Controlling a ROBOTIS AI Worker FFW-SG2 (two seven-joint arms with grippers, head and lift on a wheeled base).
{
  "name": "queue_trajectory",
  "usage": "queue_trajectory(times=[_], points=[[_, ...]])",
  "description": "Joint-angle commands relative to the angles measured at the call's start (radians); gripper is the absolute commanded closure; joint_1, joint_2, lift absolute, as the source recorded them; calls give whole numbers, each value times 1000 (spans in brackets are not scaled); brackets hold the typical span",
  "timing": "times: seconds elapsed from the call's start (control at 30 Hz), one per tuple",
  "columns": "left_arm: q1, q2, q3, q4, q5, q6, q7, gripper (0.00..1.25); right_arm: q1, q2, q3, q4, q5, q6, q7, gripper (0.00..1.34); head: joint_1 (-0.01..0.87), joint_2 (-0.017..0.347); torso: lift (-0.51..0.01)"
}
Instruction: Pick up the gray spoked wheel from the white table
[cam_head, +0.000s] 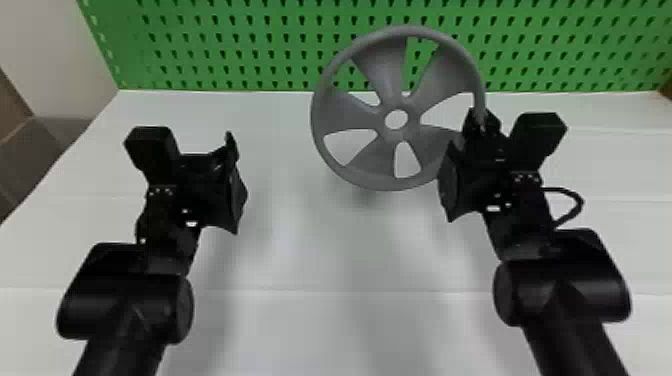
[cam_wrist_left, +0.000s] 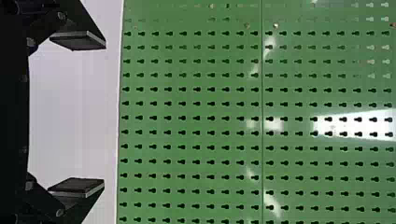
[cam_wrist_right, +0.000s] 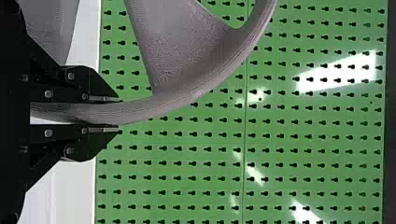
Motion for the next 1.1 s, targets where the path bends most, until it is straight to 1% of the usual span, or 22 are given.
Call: queue_trajectory(times=[0.0, 0.4, 0.63, 1.07], points=[[0, 0, -2, 0, -1, 0, 0, 228, 2, -1, 2, 0, 0, 2, -1, 1182, 782, 57, -97], [2, 0, -2, 0, -2, 0, 0, 228, 5, -4, 0, -2, 0, 2, -1, 1182, 782, 57, -97], [2, 0, -2, 0, -4, 0, 0, 228, 11, 9, -16, -3, 11, 2, -1, 1182, 782, 57, -97], [-2, -2, -3, 0, -7, 0, 0, 228, 14, 10, -20, -3, 15, 2, -1, 1182, 782, 57, -97]])
